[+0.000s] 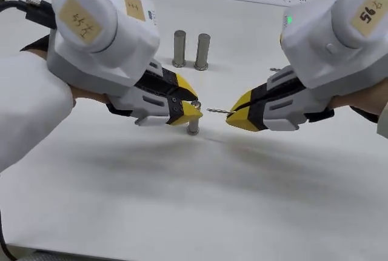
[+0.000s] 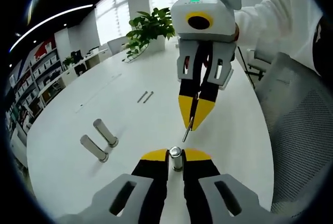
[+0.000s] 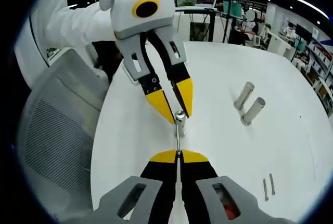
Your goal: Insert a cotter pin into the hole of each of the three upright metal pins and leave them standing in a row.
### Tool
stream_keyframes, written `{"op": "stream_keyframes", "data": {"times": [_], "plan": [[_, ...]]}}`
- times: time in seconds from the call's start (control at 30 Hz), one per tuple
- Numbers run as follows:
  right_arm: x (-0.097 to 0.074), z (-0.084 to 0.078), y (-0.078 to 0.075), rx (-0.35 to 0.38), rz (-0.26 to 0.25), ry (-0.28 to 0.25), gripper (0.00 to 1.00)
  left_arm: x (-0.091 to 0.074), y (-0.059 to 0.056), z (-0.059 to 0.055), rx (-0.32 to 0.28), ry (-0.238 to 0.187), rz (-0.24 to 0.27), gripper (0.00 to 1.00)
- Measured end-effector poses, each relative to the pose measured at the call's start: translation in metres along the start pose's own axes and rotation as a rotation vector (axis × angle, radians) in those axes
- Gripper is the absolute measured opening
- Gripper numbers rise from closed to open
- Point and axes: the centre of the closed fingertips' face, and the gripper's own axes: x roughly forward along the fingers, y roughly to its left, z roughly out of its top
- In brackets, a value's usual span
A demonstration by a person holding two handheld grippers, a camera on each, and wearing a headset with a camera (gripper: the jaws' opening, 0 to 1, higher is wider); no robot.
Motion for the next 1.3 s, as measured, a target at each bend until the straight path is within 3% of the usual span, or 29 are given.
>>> {"op": "stream_keyframes", "data": {"times": [0.43,1.3], "plan": [[0.008,0.001,-0.002,-0.018,-0.013,0.008,0.0,-0.001,-0.003,0.0,-0.113,0.006,-0.002,0.06],[0.026,0.015,0.001,-0.023,-0.007,-0.018,0.0,0.002,-0.008,0.001,-0.133,0.013,-0.001,0.06]]}}
